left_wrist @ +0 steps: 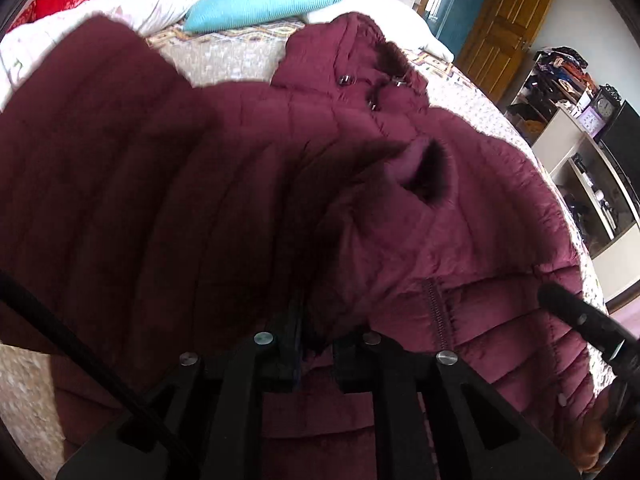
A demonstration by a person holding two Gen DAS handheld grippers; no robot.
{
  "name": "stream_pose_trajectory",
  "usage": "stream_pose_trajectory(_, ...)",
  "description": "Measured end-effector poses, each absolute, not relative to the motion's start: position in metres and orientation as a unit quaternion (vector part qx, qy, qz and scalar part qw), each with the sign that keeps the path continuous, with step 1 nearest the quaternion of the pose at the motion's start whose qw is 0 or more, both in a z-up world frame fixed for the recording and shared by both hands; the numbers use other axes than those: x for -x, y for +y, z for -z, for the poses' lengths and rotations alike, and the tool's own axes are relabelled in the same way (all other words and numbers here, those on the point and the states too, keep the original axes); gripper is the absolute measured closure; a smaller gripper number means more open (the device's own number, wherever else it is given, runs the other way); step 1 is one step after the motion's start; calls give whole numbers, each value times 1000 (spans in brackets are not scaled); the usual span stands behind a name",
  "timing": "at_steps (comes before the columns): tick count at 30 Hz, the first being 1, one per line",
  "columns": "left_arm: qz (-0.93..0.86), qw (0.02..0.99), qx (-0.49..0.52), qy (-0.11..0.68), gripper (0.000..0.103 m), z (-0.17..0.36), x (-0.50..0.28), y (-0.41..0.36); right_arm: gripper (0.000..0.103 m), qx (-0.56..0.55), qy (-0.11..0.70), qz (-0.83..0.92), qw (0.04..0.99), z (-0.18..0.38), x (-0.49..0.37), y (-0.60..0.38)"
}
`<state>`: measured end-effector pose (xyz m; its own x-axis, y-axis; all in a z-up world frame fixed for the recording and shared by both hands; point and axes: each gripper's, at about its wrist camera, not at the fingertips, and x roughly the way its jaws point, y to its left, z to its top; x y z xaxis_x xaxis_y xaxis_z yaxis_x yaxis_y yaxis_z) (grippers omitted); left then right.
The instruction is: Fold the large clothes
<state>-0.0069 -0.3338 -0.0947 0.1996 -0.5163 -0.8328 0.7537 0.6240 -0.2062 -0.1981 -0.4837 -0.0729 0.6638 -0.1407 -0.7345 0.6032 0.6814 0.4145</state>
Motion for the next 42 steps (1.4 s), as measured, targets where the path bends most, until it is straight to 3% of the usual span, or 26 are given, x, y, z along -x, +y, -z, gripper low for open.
stream_pose_trajectory(1,417,764,-125,477,86,93,9,-331,53,-341,345,209,849,73,192,-485)
stream_pose_trajectory(2,420,761,-127,478,74,90,9,-327,48,-348,340,197,851,72,187,-484)
stream_pose_trajectory(4,439,754,-119,474,55,74,18,-311,30,-359,331,173,855,72,173,-481)
stream_pose_trajectory(8,464,760,-107,442,48,41,27,-271,27,-385,316,133,857,70,146,-473)
stream_pose_trajectory(10,457,776,-106,421,46,26,28,-246,21,-395,318,121,853,71,131,-469)
stream_pose_trajectory(15,390,840,-111,360,44,2,-3,-208,19,-376,358,153,841,84,101,-462)
stream_pose_trajectory(16,377,846,-104,362,43,2,-14,-206,24,-364,368,165,840,86,96,-461)
stream_pose_trajectory(17,369,849,-96,365,43,1,-21,-204,35,-352,376,170,840,88,93,-459)
stream_pose_trajectory(18,356,854,-83,370,43,0,-34,-202,76,-344,384,168,840,87,90,-459)
stream_pose_trajectory(19,346,859,-75,371,43,-1,-42,-202,80,-332,402,158,839,84,86,-458)
stream_pose_trajectory(28,307,865,-90,386,43,25,-81,-264,82,-237,357,231,873,6,127,-509)
stream_pose_trajectory(34,305,847,-157,406,43,63,-74,-313,82,-258,376,291,841,34,166,-562)
stream_pose_trajectory(42,284,850,-244,370,39,93,-63,-346,81,-312,379,298,819,92,168,-589)
